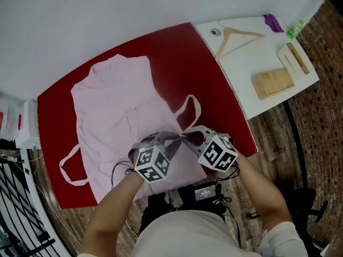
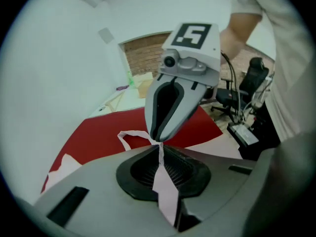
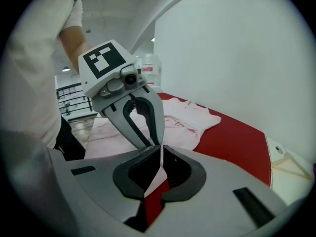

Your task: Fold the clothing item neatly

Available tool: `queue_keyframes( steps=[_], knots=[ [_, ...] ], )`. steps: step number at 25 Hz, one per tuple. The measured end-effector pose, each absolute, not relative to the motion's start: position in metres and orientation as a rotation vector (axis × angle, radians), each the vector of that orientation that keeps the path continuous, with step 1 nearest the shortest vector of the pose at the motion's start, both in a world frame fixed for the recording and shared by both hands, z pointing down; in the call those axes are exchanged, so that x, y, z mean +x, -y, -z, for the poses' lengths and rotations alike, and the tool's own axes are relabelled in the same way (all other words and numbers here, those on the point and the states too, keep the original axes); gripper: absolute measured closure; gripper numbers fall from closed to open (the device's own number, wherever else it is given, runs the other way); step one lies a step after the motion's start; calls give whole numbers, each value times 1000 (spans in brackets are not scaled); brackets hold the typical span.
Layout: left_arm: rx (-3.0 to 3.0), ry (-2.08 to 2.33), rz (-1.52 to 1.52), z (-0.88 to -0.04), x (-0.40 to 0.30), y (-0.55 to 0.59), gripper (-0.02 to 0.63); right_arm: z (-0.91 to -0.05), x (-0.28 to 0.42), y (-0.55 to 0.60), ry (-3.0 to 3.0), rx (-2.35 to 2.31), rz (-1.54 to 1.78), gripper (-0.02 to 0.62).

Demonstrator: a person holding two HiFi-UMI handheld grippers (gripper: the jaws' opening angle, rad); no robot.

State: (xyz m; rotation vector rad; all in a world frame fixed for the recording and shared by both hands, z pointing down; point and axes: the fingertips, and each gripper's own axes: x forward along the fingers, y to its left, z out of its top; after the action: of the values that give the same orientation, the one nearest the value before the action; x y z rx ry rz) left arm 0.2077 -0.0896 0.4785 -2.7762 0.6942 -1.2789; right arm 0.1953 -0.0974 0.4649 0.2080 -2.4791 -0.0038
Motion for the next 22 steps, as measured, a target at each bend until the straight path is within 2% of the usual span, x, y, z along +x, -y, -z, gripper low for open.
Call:
queue_keyframes(
  steps=[5,11,14,22],
  knots=[
    [-3122,-1006,1074,-462,197,104,577,-457,216,126,2546,476,-114,575],
    [-3500,-1354,462,-417,185,126,577,-487,249,144,2479,745,-198,557],
    [-3539,-1410,206,-387,182,136,577,-507,250,148,2442,812,-289,504],
    [-3474,-1429,-152,-307,163,150,577,-534,233,172,2368,889,-399,500]
  ],
)
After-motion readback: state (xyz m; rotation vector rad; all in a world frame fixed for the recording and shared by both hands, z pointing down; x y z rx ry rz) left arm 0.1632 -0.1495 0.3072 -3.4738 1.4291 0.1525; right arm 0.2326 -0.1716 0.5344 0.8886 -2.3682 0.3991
